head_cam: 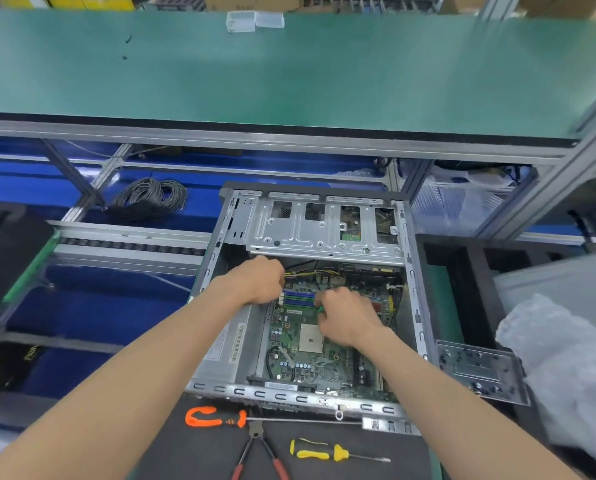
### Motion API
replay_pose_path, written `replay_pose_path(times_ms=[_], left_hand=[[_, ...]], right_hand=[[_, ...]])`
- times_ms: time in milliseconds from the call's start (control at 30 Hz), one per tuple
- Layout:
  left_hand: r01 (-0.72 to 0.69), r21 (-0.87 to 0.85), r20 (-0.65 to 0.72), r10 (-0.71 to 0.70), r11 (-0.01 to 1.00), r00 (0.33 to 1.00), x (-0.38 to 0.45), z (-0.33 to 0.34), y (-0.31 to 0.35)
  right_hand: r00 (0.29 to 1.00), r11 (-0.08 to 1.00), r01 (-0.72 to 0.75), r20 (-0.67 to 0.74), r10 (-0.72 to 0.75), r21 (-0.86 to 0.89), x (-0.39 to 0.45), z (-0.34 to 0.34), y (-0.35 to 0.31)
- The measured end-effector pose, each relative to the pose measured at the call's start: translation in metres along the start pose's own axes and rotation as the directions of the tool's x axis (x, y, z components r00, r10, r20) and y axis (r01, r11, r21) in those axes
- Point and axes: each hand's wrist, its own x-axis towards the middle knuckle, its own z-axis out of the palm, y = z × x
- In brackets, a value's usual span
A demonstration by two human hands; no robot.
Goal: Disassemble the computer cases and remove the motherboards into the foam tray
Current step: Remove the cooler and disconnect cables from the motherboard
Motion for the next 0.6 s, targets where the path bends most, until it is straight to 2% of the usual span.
replay_pose_path(times_ms=[133, 267, 333, 400, 467, 533, 600], left_hand=[[-0.045, 0.145, 0.011, 0.044, 0.988, 0.999, -0.002, 0.009, 0.014], [-0.052, 0.236, -0.076, 0.072, 0.97, 0.995, -0.005, 0.014, 0.029], [-0.061, 0.242, -0.112, 0.09, 0.968, 0.99, -0.002, 0.012, 0.036], [-0.065, 0.204, -0.106, 0.088, 0.977, 0.99, 0.009, 0.011, 0.041], [-0.081, 0.144, -0.07, 0.092, 0.986, 0.993, 0.026, 0.013, 0.045], [-0.098, 0.094, -0.055, 0.103, 0.991, 0.993, 0.041, 0.016, 0.049], [-0.097, 0.052, -0.063, 0.1, 0.994, 0.993, 0.053, 0.022, 0.051]], right_hand=[[1.0, 0.991, -0.001, 0.007, 0.001, 0.136, -0.003, -0.001, 0.002], [0.978, 0.967, 0.148, 0.118, -0.174, 0.206, -0.005, 0.002, -0.005], [0.969, 0.959, 0.149, 0.158, -0.191, 0.243, -0.007, 0.002, -0.005], [0.991, 0.967, 0.07, 0.092, -0.095, 0.245, -0.01, 0.0, -0.004], [0.998, 0.983, -0.032, -0.054, 0.043, 0.182, -0.011, -0.003, -0.001], [0.968, 0.981, -0.134, -0.193, 0.16, 0.141, -0.013, -0.004, 0.003], [0.946, 0.97, -0.204, -0.23, 0.23, 0.13, -0.012, -0.002, 0.006]])
